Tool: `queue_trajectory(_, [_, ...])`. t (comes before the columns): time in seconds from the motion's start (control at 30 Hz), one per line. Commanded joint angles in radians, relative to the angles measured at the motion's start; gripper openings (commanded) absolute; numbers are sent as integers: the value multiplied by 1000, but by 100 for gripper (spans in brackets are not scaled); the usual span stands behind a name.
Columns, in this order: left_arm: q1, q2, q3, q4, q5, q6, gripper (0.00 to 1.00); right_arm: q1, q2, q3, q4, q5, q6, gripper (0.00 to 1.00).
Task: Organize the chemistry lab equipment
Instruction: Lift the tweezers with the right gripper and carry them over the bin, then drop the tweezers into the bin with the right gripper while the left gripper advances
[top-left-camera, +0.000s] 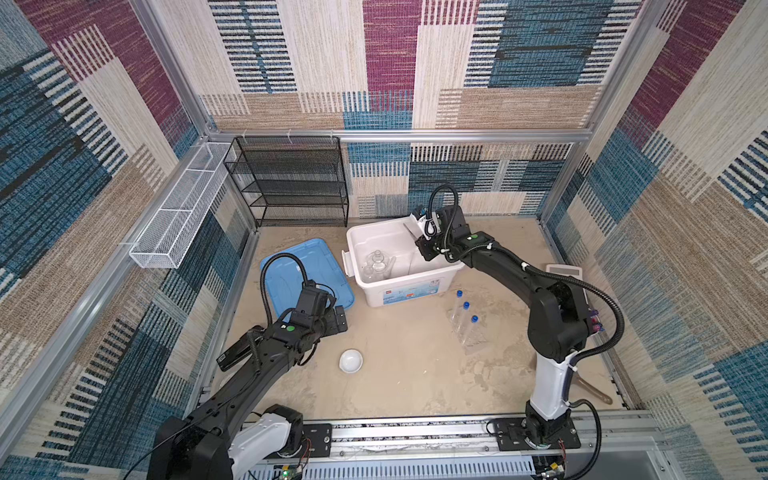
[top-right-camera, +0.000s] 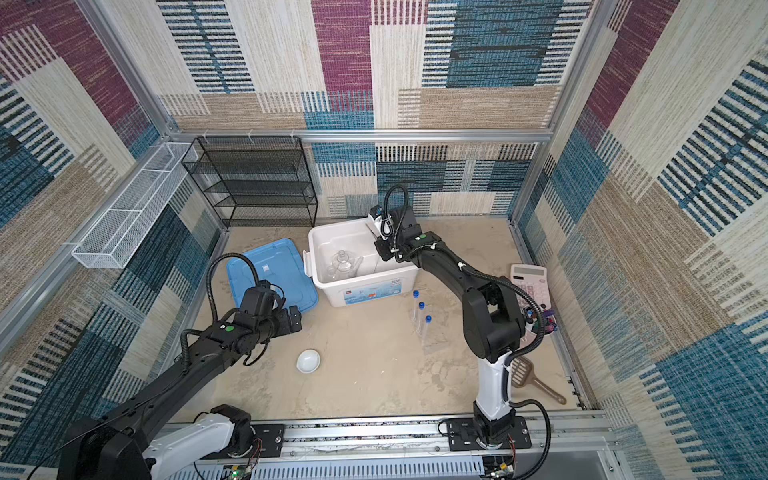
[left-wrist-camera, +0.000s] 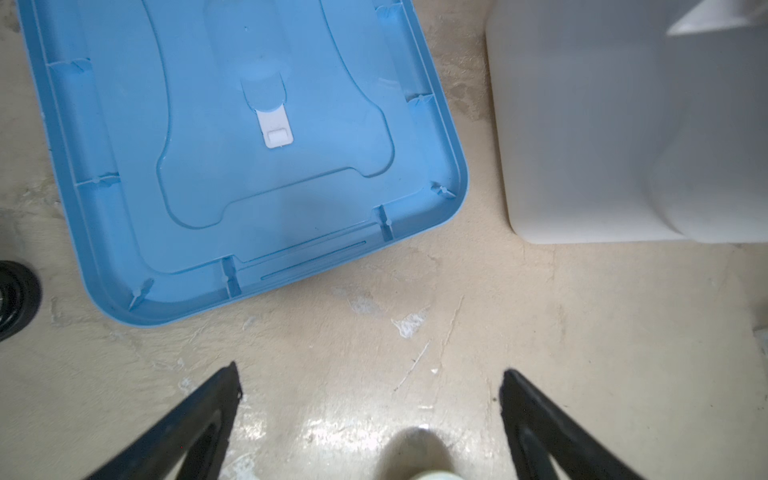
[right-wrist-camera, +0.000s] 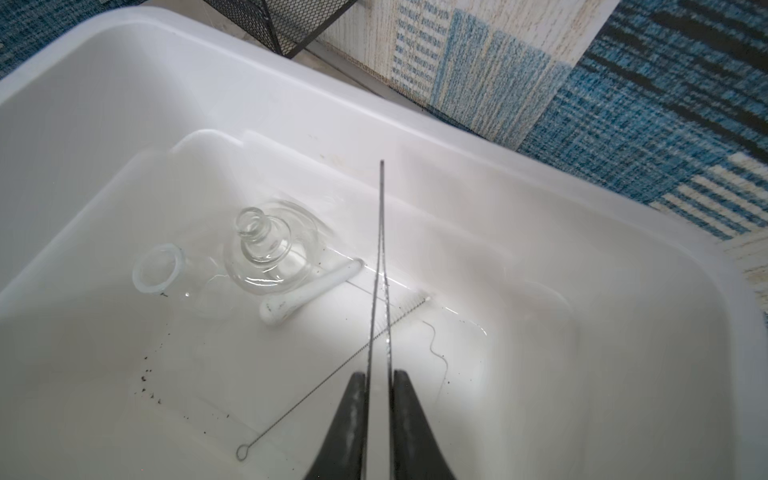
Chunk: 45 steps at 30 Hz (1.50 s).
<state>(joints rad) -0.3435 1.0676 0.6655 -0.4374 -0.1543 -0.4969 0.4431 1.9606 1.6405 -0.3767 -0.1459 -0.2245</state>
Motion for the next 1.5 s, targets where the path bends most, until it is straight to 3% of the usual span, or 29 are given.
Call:
queue_trajectory(0.0, [-1,-2,-1,2,-13,-12,100,0,38,33,-31,21,4,16])
queue_trajectory(1.07, [-7,-38,-26,-33,-25,-22,99,1,313,269,-231,16,-53,19])
queue_trajectory(1.47, [-28,-56,-69,-49,11,-107,98,0,315,280,-231,7,-29,27])
